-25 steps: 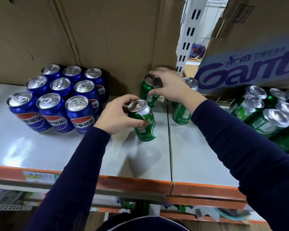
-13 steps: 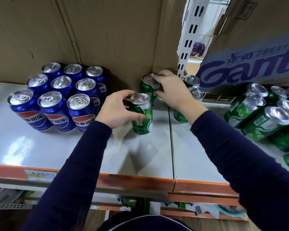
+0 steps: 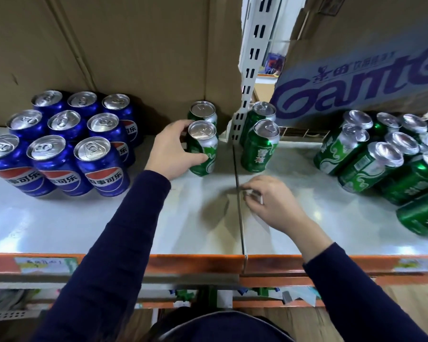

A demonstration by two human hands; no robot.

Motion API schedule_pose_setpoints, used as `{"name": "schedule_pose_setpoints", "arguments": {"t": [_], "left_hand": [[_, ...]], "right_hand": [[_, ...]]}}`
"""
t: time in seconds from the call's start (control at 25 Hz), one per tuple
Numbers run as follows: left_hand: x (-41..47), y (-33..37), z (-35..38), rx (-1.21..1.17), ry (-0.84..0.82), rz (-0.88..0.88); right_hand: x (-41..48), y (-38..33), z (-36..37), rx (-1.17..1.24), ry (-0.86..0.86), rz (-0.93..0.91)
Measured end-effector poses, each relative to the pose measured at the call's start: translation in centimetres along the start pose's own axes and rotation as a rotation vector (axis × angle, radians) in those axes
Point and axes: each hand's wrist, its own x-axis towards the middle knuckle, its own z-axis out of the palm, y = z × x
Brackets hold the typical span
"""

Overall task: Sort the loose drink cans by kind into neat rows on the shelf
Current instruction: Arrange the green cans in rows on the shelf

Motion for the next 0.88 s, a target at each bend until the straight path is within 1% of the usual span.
{"name": "schedule_pose_setpoints", "arguments": {"t": [0.2, 0.24, 0.36, 0.44, 0.6, 0.72, 0.88], "left_hand": [[-0.6, 0.1, 0.6, 0.031, 0.079, -0.004], [-0.4, 0.1, 0.2, 0.032, 0.060, 0.000], [0.3, 0.1, -1.0, 0.064, -0.077, 0.006], [0.3, 0.3, -1.2, 0.092, -0.106, 0.007], [-0.4, 0.7, -0.9, 0.079, -0.008, 0.005], [-0.5, 1.1, -0.9, 0.133, 0.069, -0.042], [-0.8, 1.6, -0.5, 0.160, 0.107, -0.027]], "right_hand": [[-1.1, 0.6, 1.3, 0.013, 0.080, 0.000], [-1.2, 0.6, 1.4, 0.016, 0.091, 0.002], [-1.4, 0.7, 1.7, 0.026, 0.126, -0.005], [-1.6, 0.7, 1.8, 0.026, 0.150, -0.012], [-1.8, 0.7, 2.1, 0.012, 0.195, -0.030], [-1.8, 0.8, 2.3, 0.022, 0.209, -0.037], [-1.8, 1.0, 2.4, 0.018, 0.217, -0.043]]}}
